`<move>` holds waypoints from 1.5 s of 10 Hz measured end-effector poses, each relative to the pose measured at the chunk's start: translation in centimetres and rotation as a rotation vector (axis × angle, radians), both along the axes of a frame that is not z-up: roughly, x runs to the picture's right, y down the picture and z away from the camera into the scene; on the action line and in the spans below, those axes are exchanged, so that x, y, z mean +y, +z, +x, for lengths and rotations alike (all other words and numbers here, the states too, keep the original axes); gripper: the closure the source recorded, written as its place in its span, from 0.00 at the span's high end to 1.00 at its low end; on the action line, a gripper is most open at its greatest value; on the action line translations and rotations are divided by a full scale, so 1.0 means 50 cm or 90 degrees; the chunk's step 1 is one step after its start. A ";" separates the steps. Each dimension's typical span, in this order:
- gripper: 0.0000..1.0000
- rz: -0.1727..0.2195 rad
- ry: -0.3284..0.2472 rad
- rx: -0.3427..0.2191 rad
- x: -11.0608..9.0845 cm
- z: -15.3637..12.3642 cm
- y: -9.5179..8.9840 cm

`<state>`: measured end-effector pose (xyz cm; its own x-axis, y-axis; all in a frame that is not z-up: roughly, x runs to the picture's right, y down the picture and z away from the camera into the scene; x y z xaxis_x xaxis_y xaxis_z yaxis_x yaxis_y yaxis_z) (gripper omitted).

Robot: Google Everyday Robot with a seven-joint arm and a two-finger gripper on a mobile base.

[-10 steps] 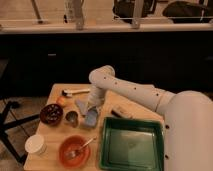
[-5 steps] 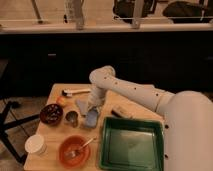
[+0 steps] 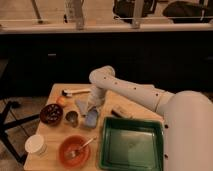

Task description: Place sponge in plastic cup

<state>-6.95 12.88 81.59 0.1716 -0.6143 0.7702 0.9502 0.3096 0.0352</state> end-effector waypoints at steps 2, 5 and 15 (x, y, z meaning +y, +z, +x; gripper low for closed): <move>0.01 0.000 0.000 0.000 0.000 0.000 0.000; 0.12 0.000 0.000 0.000 0.000 0.000 0.000; 0.61 -0.001 0.000 0.000 0.002 -0.001 0.001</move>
<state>-6.98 12.95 81.65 0.1711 -0.6132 0.7712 0.9502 0.3096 0.0353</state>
